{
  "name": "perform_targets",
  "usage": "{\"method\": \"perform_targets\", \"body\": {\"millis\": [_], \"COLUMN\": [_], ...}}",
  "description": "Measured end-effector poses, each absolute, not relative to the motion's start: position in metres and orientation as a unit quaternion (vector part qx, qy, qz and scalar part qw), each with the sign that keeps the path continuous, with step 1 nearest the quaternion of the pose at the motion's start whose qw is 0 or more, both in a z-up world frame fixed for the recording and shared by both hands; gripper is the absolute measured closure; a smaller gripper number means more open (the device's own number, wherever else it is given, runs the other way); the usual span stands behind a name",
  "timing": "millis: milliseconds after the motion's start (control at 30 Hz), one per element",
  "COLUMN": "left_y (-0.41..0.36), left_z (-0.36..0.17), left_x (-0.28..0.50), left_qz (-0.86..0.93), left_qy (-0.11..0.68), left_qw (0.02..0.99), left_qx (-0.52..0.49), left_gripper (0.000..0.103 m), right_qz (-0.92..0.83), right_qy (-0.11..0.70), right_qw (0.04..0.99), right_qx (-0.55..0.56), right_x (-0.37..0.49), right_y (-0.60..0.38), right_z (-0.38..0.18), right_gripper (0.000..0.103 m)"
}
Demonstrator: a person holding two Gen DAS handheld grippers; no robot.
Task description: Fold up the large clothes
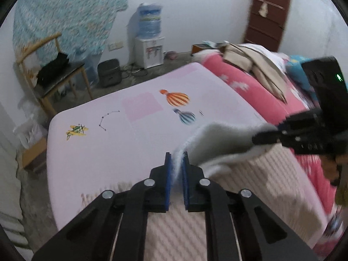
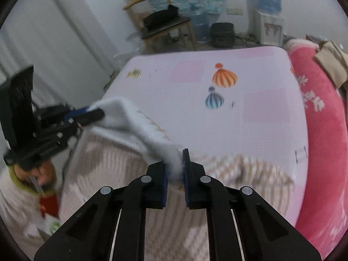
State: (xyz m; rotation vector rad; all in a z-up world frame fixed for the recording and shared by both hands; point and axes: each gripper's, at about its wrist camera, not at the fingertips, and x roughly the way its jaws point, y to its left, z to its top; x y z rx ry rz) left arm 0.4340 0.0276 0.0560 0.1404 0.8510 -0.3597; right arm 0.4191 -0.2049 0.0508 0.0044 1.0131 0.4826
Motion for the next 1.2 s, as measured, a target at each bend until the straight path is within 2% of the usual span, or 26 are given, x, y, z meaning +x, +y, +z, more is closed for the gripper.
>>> {"method": "perform_targets", "body": {"millis": [233,400,533,600,767,900,1067,1133,1200], "left_y": [0.02,0.023,0.024,0.028,0.05,0.063,0.054,0.041,0.027], "left_z": [0.007,-0.014,-0.019,-0.019,-0.008,0.015,0.025,0.012,-0.012], "left_x": [0.379,0.371,0.368,0.367,0.354,0.34,0.369,0.39,0.41], "left_qz": [-0.184,-0.186,-0.186,-0.189,-0.194,-0.201,-0.191,-0.169,-0.123], "left_qy": [0.43,0.439,0.432,0.431,0.441,0.412,0.405,0.423,0.45], "left_qw": [0.879,0.876,0.881,0.881,0.876,0.888,0.893,0.89,0.884], "left_qx": [0.095,0.074,0.06,0.044,-0.015,-0.026,-0.042,-0.025,0.036], "left_gripper": [0.094,0.093,0.093,0.091,0.089,0.089,0.088,0.086,0.083], "right_qz": [0.216,0.245,0.267,0.277,0.268,0.271,0.266,0.264,0.264], "right_qy": [0.501,0.462,0.44,0.448,0.517,0.501,0.497,0.497,0.499], "right_qw": [0.837,0.852,0.857,0.85,0.813,0.822,0.826,0.826,0.825], "right_qx": [-0.044,-0.01,0.014,0.02,0.017,0.004,-0.019,-0.018,-0.015], "right_x": [0.364,0.344,0.366,0.382,0.41,0.397,0.388,0.382,0.374], "right_y": [-0.203,-0.207,-0.187,-0.171,-0.147,-0.153,-0.153,-0.155,-0.162], "right_z": [0.009,0.044,0.064,0.055,-0.01,-0.021,-0.02,-0.019,-0.019], "right_gripper": [0.084,0.082,0.082,0.082,0.082,0.082,0.082,0.082,0.082]}}
